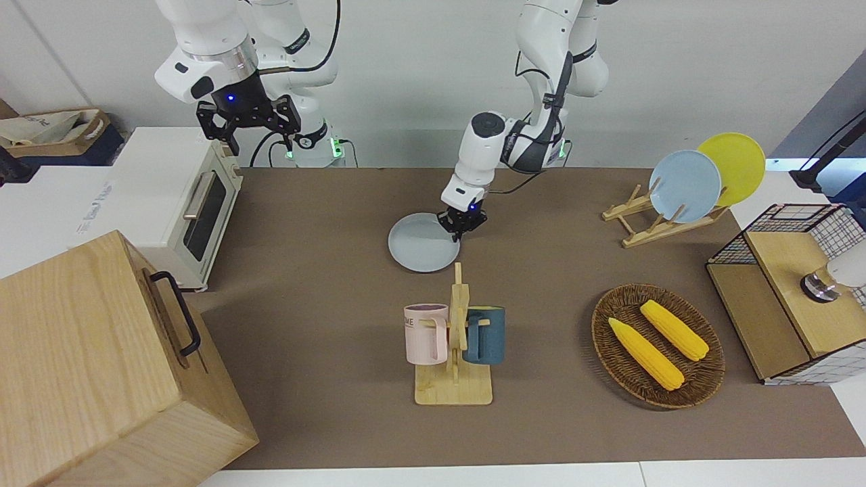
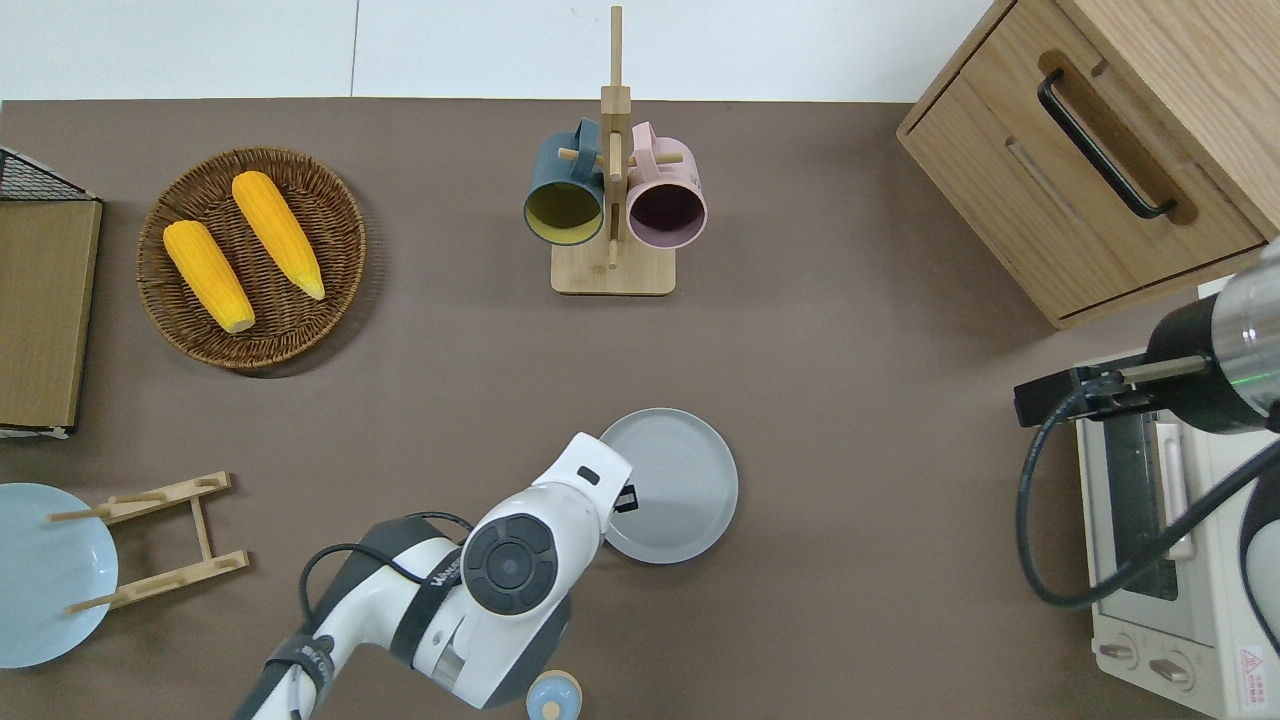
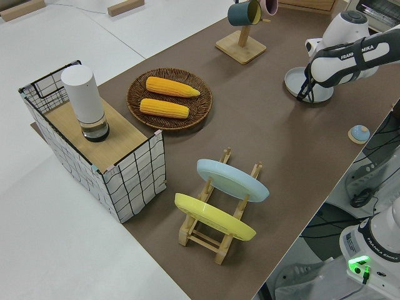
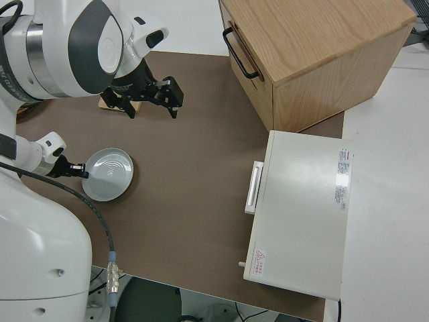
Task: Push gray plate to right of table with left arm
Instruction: 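Push the gray plate with the left gripper across the table toward the toaster oven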
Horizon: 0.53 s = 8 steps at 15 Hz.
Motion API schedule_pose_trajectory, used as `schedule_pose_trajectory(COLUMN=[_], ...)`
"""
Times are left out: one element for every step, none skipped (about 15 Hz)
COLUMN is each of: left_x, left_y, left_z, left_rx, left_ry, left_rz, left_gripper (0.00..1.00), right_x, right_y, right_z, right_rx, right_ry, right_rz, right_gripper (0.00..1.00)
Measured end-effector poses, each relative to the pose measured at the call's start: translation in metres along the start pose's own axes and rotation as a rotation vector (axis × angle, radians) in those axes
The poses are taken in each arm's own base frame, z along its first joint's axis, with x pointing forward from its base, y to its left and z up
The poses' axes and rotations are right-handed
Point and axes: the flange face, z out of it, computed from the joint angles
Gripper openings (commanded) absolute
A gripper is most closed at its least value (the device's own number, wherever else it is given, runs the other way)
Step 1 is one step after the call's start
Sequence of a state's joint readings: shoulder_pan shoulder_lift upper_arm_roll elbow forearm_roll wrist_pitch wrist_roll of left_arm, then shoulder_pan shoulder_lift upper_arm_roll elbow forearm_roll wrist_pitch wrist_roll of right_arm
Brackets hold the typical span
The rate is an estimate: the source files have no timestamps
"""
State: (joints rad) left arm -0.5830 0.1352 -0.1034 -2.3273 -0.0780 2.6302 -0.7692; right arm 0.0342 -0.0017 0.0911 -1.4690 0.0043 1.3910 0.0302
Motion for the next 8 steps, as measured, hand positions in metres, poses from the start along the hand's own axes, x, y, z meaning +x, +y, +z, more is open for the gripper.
schedule_pose_trajectory(left_x=[-0.002,-0.004,-0.004,-0.004,-0.004,-0.005,-0.006,-0.01], left_y=[0.015,0.028,0.04,0.051,0.063,0.075,0.086,0.099], left_z=[0.002,0.005,0.007,0.008,0.009,0.011,0.013,0.014], left_rx=[-0.008,-0.015,-0.018,-0.017,-0.017,-0.02,-0.026,-0.034], left_ry=[-0.001,-0.003,-0.008,-0.016,-0.024,-0.03,-0.034,-0.037], left_rz=[-0.008,-0.016,-0.023,-0.029,-0.037,-0.048,-0.056,-0.062], left_gripper=[0.0,0.0,0.0,0.0,0.0,0.0,0.0,0.0], right_x=[0.0,0.0,0.0,0.0,0.0,0.0,0.0,0.0], right_y=[0.0,0.0,0.0,0.0,0.0,0.0,0.0,0.0], right_z=[0.0,0.0,0.0,0.0,0.0,0.0,0.0,0.0], right_rx=[0.0,0.0,0.0,0.0,0.0,0.0,0.0,0.0], right_ry=[0.0,0.0,0.0,0.0,0.0,0.0,0.0,0.0], right_rz=[0.0,0.0,0.0,0.0,0.0,0.0,0.0,0.0], right_gripper=[0.983,0.983,0.983,0.983,0.983,0.983,0.983,0.983])
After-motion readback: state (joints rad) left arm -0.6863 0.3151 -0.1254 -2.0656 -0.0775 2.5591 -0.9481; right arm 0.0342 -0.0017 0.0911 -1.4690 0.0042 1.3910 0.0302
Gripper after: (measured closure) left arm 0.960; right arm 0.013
